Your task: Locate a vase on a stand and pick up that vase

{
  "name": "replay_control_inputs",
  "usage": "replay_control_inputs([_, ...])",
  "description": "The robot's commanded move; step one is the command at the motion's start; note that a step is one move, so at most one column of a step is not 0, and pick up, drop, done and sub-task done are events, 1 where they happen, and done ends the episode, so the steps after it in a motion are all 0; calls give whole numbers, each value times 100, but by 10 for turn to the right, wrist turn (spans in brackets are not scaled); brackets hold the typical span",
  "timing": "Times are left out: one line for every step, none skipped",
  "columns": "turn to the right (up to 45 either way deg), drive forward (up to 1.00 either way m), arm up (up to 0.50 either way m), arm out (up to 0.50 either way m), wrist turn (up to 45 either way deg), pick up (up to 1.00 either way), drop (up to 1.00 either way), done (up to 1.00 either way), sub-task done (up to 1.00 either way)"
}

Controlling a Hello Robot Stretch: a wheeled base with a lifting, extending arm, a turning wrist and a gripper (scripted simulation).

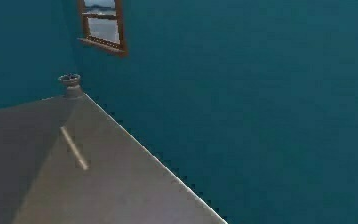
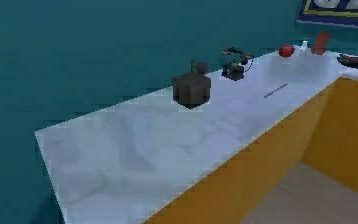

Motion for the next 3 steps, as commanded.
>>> replay_control_inputs([-450, 0, 0, 0, 0, 0, 0, 0, 0])
replay_control_inputs([-30, 0, 0, 0, 0, 0, 0, 0, 0])
replay_control_inputs([0, 100, 0, 0, 0, 0, 0, 0, 0])
